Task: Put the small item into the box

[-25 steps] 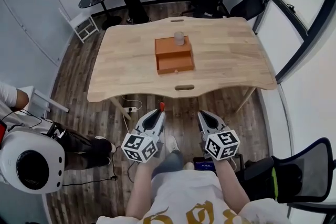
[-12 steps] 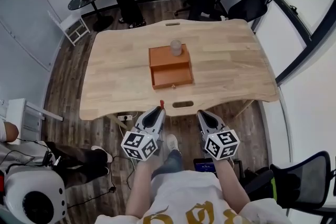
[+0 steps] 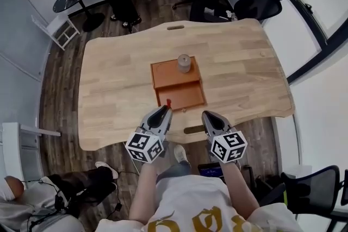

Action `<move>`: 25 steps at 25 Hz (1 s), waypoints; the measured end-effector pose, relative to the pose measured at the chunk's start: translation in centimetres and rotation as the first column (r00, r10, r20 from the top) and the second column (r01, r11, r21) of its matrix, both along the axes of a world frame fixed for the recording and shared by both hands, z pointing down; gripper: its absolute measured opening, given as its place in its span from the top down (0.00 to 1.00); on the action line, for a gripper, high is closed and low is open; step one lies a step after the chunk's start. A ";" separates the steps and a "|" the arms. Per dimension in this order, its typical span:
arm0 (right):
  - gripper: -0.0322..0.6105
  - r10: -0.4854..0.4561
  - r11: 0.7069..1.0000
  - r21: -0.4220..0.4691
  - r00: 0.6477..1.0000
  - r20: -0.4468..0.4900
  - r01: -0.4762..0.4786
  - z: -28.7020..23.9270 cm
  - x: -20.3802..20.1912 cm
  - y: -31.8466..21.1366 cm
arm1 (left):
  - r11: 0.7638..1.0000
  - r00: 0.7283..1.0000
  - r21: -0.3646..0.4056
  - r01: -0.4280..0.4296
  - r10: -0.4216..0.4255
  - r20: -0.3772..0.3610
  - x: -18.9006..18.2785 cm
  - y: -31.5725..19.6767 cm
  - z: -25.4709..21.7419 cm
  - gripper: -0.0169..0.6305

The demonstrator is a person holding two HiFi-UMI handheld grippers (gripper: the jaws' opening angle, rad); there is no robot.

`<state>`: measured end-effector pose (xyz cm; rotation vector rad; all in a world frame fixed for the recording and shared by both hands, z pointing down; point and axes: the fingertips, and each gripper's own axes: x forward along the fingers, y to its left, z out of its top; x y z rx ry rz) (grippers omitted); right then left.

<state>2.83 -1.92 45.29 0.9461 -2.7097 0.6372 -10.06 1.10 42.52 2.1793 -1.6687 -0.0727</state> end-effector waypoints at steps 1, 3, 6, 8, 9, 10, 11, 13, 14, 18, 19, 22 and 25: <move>0.93 0.002 1.000 -0.003 1.000 -0.006 -0.002 0.3 -0.7 -0.8 | 1.000 1.000 -0.003 -0.004 0.004 -0.005 -0.7 -0.9 0.3 0.88; 0.93 0.005 1.000 -0.004 1.000 -0.017 -0.005 0.7 -2.1 -2.0 | 1.000 1.000 -0.010 -0.010 0.010 -0.015 -2.2 -2.4 1.0 0.88; 0.93 0.012 1.000 0.009 0.999 -0.032 -0.011 0.7 -3.5 -3.5 | 1.000 0.999 -0.017 -0.015 0.015 -0.030 -3.7 -4.4 1.6 0.88; 0.93 0.021 1.000 0.014 0.999 -0.039 -0.020 0.6 -3.7 -4.1 | 1.000 0.999 -0.012 -0.025 0.025 -0.033 -3.9 -5.1 1.4 0.88; 0.93 0.025 1.000 0.015 0.999 -0.042 -0.025 0.5 -3.7 -4.3 | 0.999 0.999 -0.007 -0.031 0.031 -0.032 -4.0 -5.4 1.2 0.88; 0.93 0.030 0.999 0.019 0.999 -0.043 -0.029 0.4 -3.7 -4.5 | 0.999 0.999 -0.002 -0.036 0.036 -0.029 -4.1 -5.7 1.0 0.88; 0.93 0.035 0.999 0.023 0.998 -0.042 -0.035 0.3 -3.6 -4.7 | 0.999 0.999 0.003 -0.041 0.041 -0.025 -4.1 -6.0 0.8 0.88; 0.93 0.045 0.999 0.032 0.998 -0.037 -0.044 -0.1 -3.6 -5.1 | 0.999 0.999 0.010 -0.047 0.048 -0.014 -4.3 -6.4 0.5 0.88; 0.93 0.049 0.998 0.038 0.998 -0.034 -0.047 -0.3 -3.6 -5.3 | 0.999 0.999 0.014 -0.050 0.050 -0.006 -4.3 -6.5 0.2 0.88; 0.93 0.055 0.997 0.055 0.998 -0.019 -0.054 -1.0 -3.5 -5.8 | 0.997 0.997 0.036 -0.067 0.065 0.045 -3.8 -6.7 -0.9 0.88; 0.93 0.053 0.997 0.056 0.998 -0.016 -0.052 -1.0 -3.5 -5.9 | 0.997 0.996 0.040 -0.069 0.067 0.050 -3.7 -6.7 -1.0 0.88; 0.93 0.045 0.997 0.060 0.999 -0.010 -0.044 -0.7 -3.6 -6.1 | 0.997 0.996 0.045 -0.067 0.065 0.054 -3.6 -7.1 -0.9 0.88; 0.93 0.042 0.997 0.059 0.999 -0.006 -0.042 -0.3 -3.4 -6.5 | 0.997 0.997 0.042 -0.064 0.062 0.055 -3.5 -7.5 -0.7 0.88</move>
